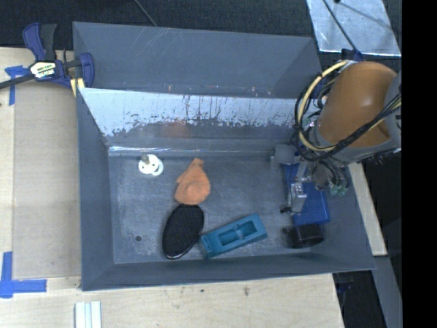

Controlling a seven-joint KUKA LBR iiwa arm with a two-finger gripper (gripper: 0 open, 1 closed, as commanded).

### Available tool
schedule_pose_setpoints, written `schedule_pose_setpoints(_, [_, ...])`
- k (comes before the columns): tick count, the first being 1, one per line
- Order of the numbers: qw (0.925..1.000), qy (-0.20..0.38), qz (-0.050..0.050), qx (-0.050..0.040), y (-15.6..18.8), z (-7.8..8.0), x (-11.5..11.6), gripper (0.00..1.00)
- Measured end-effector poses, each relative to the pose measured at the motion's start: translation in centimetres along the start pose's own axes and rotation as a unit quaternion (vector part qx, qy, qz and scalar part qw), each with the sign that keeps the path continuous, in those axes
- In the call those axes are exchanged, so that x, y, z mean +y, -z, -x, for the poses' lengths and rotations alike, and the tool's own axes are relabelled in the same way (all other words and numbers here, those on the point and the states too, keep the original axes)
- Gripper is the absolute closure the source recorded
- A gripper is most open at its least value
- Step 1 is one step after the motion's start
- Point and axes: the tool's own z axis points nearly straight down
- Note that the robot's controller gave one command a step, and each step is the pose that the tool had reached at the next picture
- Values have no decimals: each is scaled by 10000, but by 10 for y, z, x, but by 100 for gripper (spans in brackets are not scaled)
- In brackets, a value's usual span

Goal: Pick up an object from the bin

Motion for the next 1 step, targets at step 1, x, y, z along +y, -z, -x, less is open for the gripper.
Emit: schedule_pose_setpoints(1, [10000, 11, -5, -42, 5, 2, 0, 0])
